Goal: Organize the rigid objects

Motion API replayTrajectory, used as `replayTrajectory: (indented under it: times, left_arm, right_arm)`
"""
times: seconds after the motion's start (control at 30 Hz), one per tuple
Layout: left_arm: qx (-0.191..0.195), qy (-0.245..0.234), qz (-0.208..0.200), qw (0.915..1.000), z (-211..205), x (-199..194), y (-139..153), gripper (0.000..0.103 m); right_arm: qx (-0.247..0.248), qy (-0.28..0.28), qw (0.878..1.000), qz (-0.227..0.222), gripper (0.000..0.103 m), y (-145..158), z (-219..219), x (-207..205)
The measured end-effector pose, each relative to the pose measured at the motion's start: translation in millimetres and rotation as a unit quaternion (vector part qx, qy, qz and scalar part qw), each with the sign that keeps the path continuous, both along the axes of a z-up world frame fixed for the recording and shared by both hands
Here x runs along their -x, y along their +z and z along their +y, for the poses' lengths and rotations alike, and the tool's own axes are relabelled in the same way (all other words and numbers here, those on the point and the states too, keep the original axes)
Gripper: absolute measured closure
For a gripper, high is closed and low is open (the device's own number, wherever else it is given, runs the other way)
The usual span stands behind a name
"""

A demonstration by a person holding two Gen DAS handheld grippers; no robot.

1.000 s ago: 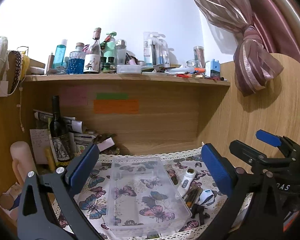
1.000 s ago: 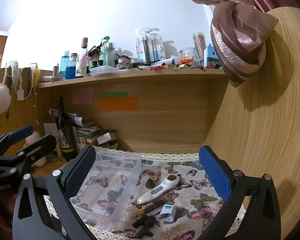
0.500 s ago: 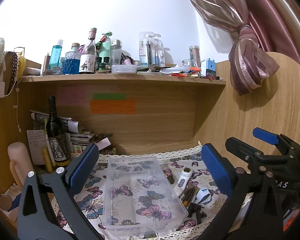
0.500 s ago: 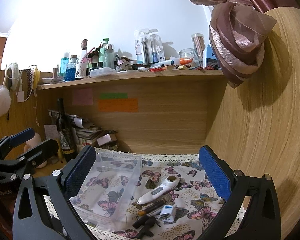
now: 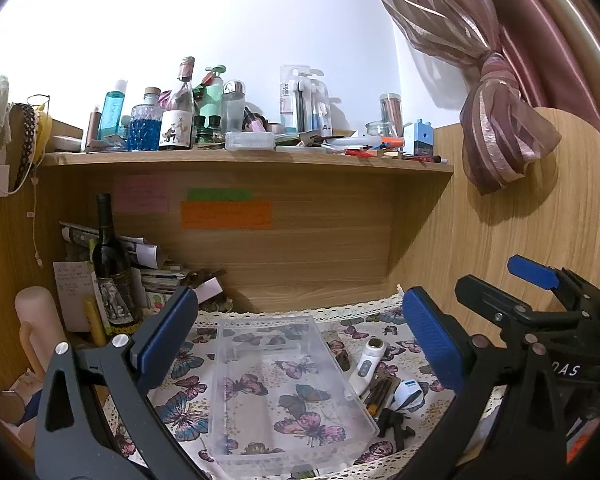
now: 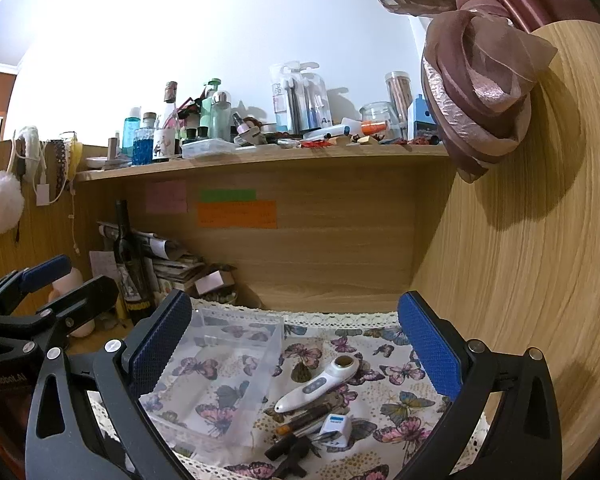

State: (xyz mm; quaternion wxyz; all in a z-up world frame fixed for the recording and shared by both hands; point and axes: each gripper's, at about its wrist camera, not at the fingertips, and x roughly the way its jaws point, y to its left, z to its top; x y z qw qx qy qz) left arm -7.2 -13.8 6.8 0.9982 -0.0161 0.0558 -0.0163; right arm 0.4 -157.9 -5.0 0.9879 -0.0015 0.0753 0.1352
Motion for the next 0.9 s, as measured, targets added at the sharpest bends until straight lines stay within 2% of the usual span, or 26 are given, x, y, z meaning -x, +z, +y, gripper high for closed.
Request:
replayTrajectory:
  times: [0.9]
  left_arm:
    - [0.000, -0.019, 0.013, 0.9997, 1, -11, -3, 0.000]
  right_arm:
    - [0.000, 0.001, 1.000, 0.010, 0.000, -3, 0, -6]
